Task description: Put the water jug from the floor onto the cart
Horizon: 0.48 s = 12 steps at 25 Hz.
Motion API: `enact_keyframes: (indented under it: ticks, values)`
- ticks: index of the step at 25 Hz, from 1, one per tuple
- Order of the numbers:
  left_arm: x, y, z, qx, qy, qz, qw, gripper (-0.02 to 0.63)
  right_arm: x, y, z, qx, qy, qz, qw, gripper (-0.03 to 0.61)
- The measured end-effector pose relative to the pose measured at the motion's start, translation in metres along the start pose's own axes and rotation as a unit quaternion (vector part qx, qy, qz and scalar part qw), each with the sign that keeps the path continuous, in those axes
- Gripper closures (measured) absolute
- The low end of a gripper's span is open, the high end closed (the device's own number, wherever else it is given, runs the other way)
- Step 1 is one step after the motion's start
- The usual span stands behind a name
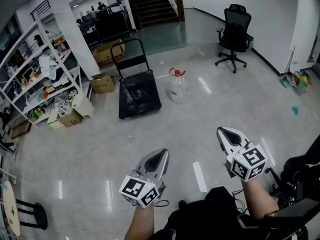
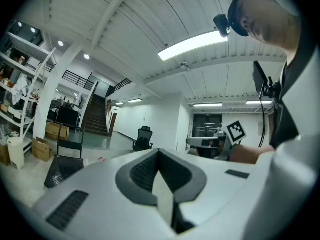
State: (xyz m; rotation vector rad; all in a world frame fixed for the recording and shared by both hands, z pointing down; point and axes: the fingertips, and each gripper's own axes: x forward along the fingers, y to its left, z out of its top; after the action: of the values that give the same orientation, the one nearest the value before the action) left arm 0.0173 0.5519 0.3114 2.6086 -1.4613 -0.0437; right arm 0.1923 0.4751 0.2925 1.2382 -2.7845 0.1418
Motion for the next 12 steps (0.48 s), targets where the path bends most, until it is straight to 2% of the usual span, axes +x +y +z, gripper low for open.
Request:
enact_keyframes:
  ticks: [4,8,12]
  values:
    - [0.019,0.005,-0.001,-0.002,0.005,-0.011,0.9999,0.614,0.012,-0.014,-0.010,-0.008,0.021,-0.001,1.000,0.577]
    - [0.050,0.025,0.002,0.005,0.012,-0.014,0.9998,0.614,0.043,-0.038,-0.011,0.010,0.020,0.008,1.000,0.577]
    - [0.105,0.048,0.009,0.010,0.015,0.000,0.9998,0.614,0.084,-0.087,-0.008,0.010,0.013,0.009,1.000,0.577]
